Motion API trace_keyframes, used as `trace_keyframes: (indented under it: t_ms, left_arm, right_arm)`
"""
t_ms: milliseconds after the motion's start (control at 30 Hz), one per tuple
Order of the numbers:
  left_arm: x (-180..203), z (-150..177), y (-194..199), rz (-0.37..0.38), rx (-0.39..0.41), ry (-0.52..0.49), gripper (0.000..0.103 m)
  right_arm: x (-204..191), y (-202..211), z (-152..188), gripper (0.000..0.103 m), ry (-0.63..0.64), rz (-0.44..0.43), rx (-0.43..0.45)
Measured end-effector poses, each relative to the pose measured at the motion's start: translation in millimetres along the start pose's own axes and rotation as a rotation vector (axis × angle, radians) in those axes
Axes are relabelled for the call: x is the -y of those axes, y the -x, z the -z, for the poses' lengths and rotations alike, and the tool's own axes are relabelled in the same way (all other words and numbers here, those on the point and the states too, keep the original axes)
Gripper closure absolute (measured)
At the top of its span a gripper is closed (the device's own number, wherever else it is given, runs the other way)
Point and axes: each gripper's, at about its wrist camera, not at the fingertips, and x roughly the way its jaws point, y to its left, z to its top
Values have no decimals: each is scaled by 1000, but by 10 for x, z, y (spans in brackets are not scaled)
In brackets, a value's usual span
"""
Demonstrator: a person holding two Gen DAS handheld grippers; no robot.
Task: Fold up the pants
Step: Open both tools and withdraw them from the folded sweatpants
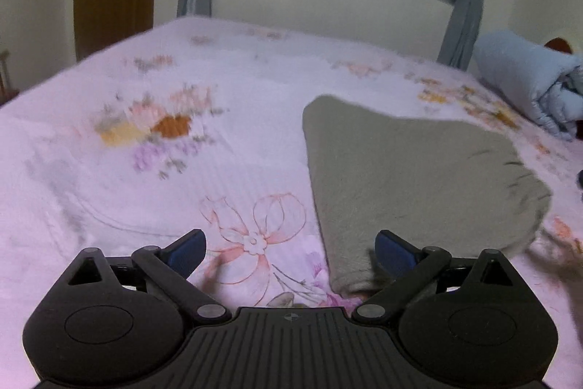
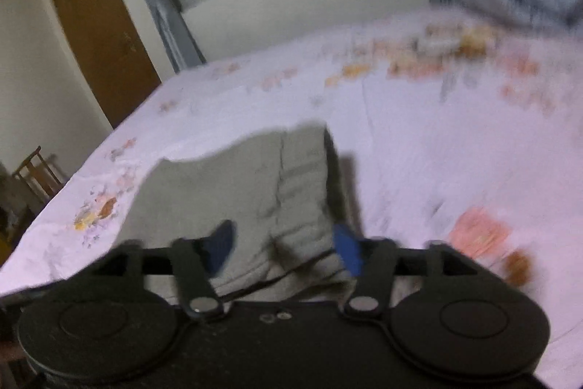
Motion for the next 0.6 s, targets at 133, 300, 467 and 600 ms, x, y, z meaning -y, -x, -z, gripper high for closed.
trace_keyframes:
  t_ms: [133, 300, 467, 600]
  left_arm:
    - [-65, 76, 425, 5, 73, -31, 1]
    - [-18, 247, 956, 5, 137, -107, 0]
    - [53, 492, 1410, 15, 192, -161, 0]
    - [85, 725, 1690, 19, 218, -185, 0]
  right_arm:
    - [-120, 540, 83, 12, 132, 25, 102]
    - [-217, 1096, 390, 6, 182, 43, 179]
    - [-209, 1448, 763, 6, 180, 88, 193]
    - [-259, 1653, 1018, 6, 207, 115, 208]
